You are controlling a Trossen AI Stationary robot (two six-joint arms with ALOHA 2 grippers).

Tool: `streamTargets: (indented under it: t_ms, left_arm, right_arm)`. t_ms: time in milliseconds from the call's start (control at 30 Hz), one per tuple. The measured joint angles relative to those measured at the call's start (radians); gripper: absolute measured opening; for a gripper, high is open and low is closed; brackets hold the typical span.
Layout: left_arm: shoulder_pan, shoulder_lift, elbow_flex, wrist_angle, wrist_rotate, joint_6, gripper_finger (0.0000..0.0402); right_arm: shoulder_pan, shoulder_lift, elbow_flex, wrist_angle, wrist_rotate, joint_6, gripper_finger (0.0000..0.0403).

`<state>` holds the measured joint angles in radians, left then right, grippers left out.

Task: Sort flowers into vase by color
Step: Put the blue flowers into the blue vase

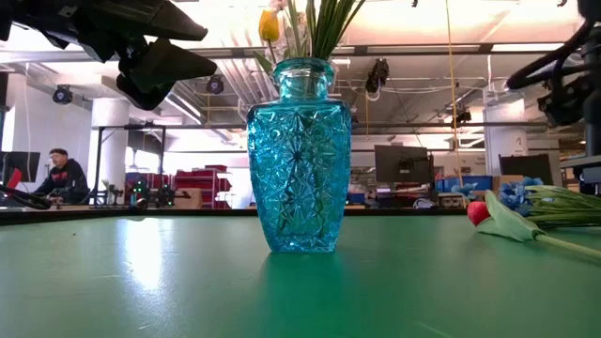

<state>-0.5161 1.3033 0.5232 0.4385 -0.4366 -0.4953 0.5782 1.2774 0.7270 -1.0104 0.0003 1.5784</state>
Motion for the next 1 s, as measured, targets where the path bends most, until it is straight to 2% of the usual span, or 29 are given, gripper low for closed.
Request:
streamTargets:
  t_ms: [133, 300, 433, 800, 1000]
  left_arm:
    - [0.001, 0.000, 0.000, 0.019, 0.000, 0.017, 0.0171]
    - [0.001, 0.000, 0.000, 0.068, -0.001, 0.048, 0.0171]
    - [0.001, 0.000, 0.000, 0.098, -0.001, 0.058, 0.0171]
    - [0.002, -0.001, 0.000, 0.166, -0.002, 0.111, 0.0171]
    - [0.002, -0.001, 0.000, 0.199, -0.001, 0.121, 0.0171]
  right_arm:
    - [-0.023, 0.000, -0.060, 0.048, 0.020, -0.004, 0.0345]
    - [-0.026, -0.002, -0.163, 0.234, 0.052, 0.002, 0.0323]
    - [-0.026, -0.002, -0.185, 0.243, 0.084, 0.053, 0.0263]
    - [-0.026, -0.001, -0.188, 0.246, 0.149, 0.044, 0.0031]
    - [-0.027, -0.036, -0.140, 0.150, 0.159, 0.035, 0.0025]
